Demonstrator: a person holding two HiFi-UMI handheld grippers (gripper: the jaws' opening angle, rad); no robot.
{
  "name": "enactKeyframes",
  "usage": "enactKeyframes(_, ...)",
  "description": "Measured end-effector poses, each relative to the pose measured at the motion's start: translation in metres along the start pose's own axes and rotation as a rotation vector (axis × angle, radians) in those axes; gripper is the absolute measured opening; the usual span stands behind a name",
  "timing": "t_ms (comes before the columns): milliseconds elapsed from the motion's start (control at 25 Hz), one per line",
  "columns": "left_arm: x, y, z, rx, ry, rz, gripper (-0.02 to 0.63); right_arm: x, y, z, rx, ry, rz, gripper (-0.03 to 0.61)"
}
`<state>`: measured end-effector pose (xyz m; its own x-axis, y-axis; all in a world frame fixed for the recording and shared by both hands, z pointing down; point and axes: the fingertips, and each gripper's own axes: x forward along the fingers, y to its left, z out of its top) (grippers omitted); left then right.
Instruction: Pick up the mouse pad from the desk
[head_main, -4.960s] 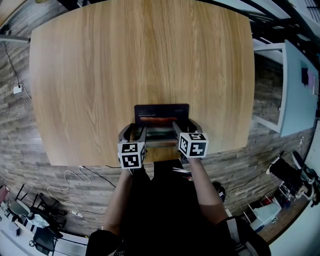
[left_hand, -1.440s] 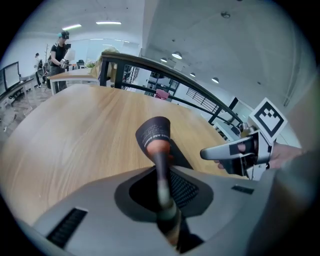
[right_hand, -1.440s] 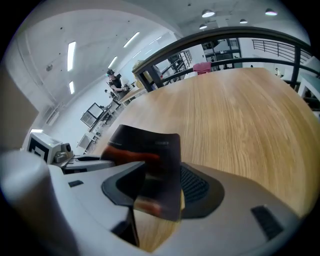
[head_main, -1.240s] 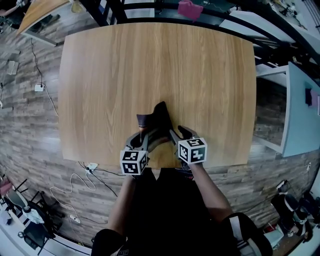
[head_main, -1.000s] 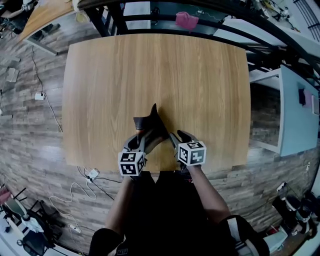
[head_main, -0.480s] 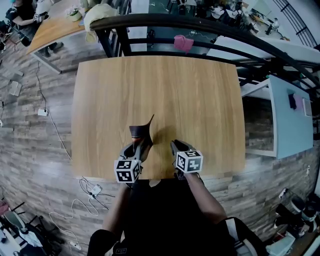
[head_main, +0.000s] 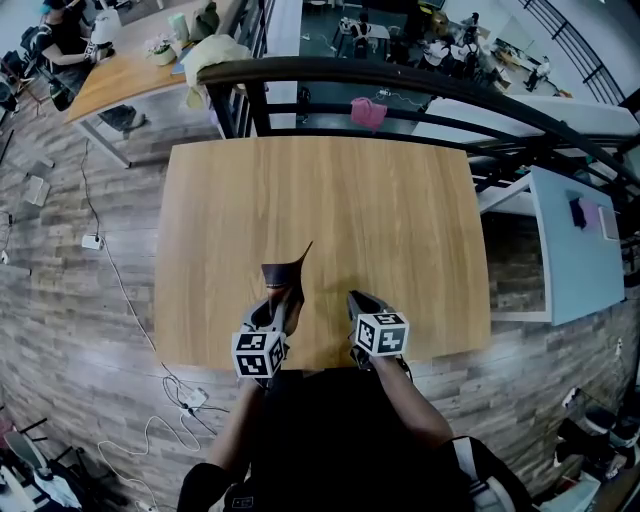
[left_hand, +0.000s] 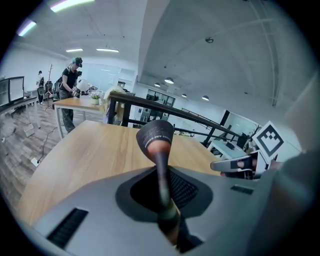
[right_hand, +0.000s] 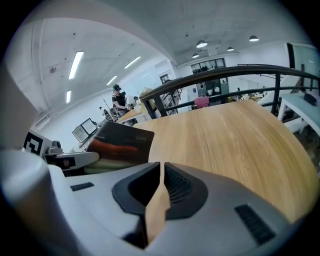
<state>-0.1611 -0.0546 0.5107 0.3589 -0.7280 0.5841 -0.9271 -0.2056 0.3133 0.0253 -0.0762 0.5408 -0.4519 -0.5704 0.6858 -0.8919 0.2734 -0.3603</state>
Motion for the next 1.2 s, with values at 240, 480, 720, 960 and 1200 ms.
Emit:
enactKeyframes(240, -0.019, -0.002, 0.014, 0.011, -0.043, -0.024, 0.057, -0.015, 0.015, 0.012, -0.026, -0.054, 0.000, 0.041)
enactKeyframes(480, -0.040, -0.004, 0.041, 0.016, -0.110, -0.038, 0.057, -0.036, 0.033, 0.039, -0.052, -0.151, 0.010, 0.040)
enactKeyframes(720, -0.057, -0.005, 0.070, 0.036, -0.181, -0.049, 0.057, -0.070, 0.058, 0.079, -0.087, -0.307, 0.040, 0.038)
enactKeyframes(960, -0.081, -0.004, 0.100, 0.095, -0.277, -0.013, 0.057, -0.106, 0.085, 0.113, -0.131, -0.441, 0.064, 0.037)
enactKeyframes(1200, -0.099, -0.013, 0.114, 0.086, -0.329, -0.032, 0.057, -0.140, 0.107, 0.137, -0.148, -0.566, 0.101, 0.037)
